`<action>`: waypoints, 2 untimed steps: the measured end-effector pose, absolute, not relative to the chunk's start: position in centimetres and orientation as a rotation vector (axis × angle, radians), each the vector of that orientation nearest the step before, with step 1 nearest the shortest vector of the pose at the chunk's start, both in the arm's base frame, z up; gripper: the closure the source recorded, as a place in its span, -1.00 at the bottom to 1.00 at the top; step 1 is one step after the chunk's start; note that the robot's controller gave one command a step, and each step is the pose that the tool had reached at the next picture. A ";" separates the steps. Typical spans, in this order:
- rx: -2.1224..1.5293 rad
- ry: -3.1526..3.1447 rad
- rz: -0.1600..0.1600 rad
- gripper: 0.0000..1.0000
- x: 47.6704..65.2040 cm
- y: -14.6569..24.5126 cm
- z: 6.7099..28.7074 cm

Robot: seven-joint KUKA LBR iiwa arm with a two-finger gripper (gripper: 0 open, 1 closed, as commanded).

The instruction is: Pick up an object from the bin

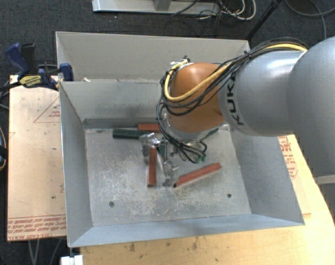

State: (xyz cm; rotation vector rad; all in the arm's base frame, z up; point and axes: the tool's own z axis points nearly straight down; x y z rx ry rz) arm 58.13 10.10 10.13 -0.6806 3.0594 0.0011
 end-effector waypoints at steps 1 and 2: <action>-0.801 3.042 0.003 -1.00 56.1 8.6 8.8; -0.642 3.068 0.001 1.00 57.7 2.5 7.3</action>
Offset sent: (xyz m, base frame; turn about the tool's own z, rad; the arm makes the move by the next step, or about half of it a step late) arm -0.0067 -0.0765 -0.0308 0.0223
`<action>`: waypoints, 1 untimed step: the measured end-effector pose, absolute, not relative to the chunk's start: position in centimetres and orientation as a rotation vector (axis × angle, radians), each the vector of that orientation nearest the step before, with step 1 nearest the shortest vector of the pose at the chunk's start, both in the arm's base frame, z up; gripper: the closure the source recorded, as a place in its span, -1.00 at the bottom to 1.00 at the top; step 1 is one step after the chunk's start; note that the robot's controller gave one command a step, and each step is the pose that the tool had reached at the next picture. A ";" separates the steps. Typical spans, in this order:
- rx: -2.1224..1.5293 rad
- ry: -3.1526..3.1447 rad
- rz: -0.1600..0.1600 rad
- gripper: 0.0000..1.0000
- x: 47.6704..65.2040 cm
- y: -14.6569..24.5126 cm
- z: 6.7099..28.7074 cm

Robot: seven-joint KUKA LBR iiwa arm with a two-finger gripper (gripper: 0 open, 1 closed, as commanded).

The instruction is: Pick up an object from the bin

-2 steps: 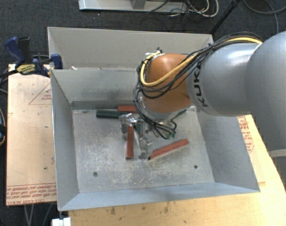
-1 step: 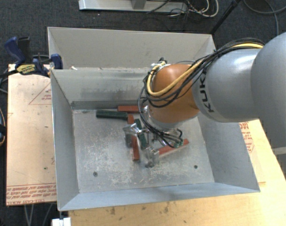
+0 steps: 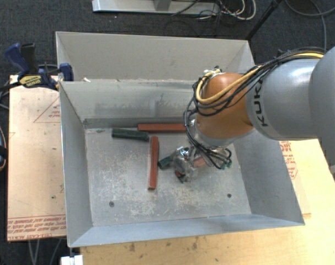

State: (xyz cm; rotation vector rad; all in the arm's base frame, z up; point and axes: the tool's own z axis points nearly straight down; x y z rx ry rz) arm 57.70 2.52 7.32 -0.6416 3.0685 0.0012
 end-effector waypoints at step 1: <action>-0.642 3.071 0.002 -1.00 57.6 2.5 7.1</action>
Offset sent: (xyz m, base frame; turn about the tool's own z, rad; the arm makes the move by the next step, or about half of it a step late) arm 0.0000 0.0000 0.0000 0.0000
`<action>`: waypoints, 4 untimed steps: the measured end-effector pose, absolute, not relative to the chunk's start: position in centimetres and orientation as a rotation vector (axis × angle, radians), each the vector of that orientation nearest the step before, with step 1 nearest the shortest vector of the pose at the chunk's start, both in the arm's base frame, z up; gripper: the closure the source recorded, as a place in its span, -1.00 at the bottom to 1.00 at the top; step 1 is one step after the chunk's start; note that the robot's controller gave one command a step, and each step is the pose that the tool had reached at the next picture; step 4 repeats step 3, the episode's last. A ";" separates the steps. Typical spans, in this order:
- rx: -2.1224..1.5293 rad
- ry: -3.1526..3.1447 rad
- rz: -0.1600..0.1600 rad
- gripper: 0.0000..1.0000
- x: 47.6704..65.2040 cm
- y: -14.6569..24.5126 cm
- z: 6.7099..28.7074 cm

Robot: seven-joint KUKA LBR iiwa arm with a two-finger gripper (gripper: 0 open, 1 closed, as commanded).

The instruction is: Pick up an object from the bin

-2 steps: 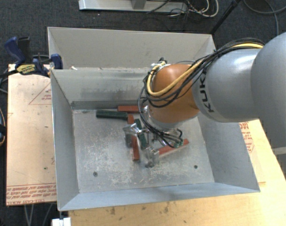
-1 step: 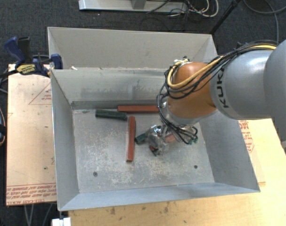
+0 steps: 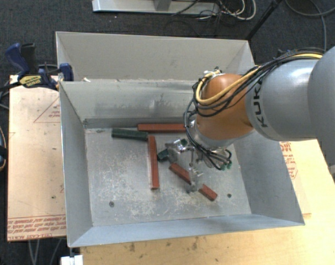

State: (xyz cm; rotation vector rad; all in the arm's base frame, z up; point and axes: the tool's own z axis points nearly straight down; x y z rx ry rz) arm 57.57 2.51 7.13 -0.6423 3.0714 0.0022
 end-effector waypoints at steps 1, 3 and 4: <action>-0.643 3.072 0.003 1.00 57.6 2.5 7.2; -0.698 3.059 0.002 1.00 63.8 2.6 9.6; -0.698 3.059 0.002 1.00 63.8 2.6 9.6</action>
Offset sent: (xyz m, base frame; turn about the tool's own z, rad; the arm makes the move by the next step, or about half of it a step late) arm 0.0000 0.0000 0.0000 0.0000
